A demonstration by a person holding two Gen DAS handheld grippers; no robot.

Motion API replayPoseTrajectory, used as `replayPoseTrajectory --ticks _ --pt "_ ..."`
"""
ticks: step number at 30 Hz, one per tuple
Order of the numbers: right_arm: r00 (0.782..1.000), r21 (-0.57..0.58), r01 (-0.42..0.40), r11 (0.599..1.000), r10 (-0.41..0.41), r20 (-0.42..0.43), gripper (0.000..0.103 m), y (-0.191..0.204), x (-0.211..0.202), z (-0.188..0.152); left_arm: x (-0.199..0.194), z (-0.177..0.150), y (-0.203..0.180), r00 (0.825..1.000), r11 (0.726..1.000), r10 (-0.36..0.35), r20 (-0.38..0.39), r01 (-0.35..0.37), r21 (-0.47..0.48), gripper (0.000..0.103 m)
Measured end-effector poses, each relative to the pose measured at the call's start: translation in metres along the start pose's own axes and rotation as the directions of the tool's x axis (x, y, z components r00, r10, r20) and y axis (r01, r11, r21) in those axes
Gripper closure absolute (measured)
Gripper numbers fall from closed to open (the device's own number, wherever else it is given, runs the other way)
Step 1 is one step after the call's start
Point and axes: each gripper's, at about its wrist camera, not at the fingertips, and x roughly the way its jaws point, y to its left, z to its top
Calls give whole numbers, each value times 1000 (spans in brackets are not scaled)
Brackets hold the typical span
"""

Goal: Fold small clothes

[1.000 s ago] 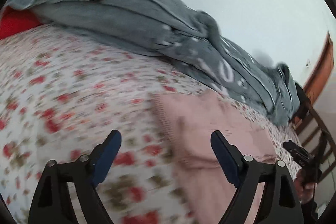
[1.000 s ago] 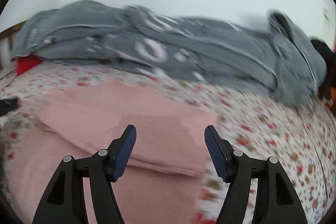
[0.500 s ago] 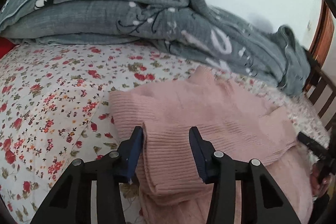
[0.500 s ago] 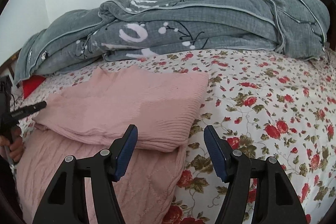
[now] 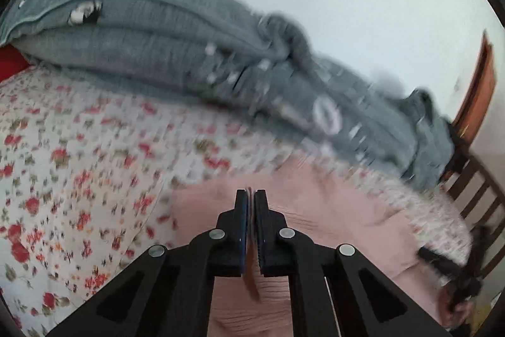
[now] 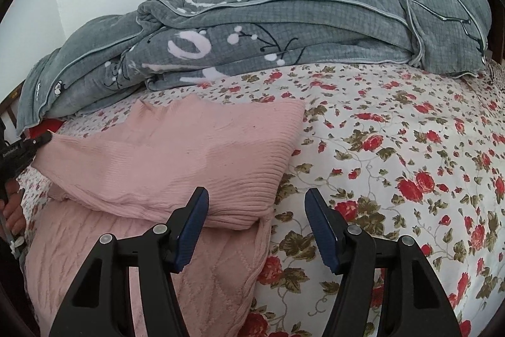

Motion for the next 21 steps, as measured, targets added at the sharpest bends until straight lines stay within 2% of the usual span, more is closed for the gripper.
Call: replayPoseTrajectory --ticks 2,3,5,6,7,8,9,10,11,17,21 --pt "1000 2 4 1000 -4 -2 40 -1 1 0 19 -19 6 996 998 55 -77 -54 15 97" --pt "1000 3 8 1000 -8 -5 40 -1 1 0 24 -24 12 992 999 51 -118 -53 -9 96" --pt "1000 1 16 1000 -16 -13 40 0 3 0 17 -20 18 997 998 14 -78 -19 -59 90" --pt "1000 -1 22 1000 -22 -16 40 0 4 0 15 -21 20 997 997 28 -65 -33 -67 77" --pt "999 -5 29 1000 -29 -19 40 1 4 0 16 -22 21 996 996 42 -75 -47 -70 72" --pt "999 -8 34 999 -34 -20 40 1 4 0 15 -23 20 996 996 53 -78 -58 -65 71" --pt "999 -13 41 999 -41 -21 40 2 5 0 13 -23 18 996 996 64 -68 -68 -55 61" --pt "999 -18 47 999 -48 -20 40 3 5 0 13 -22 16 994 995 89 -63 -91 -43 43" --pt "999 -21 48 999 -48 -20 40 4 5 0 14 -23 14 992 993 110 -63 -113 -32 39" --pt "998 -11 46 999 -46 -30 40 2 6 0 24 -21 1 982 987 158 -98 -154 53 39" --pt "998 -21 57 998 -58 -29 40 2 7 0 28 -22 -2 978 983 178 -109 -170 75 39"
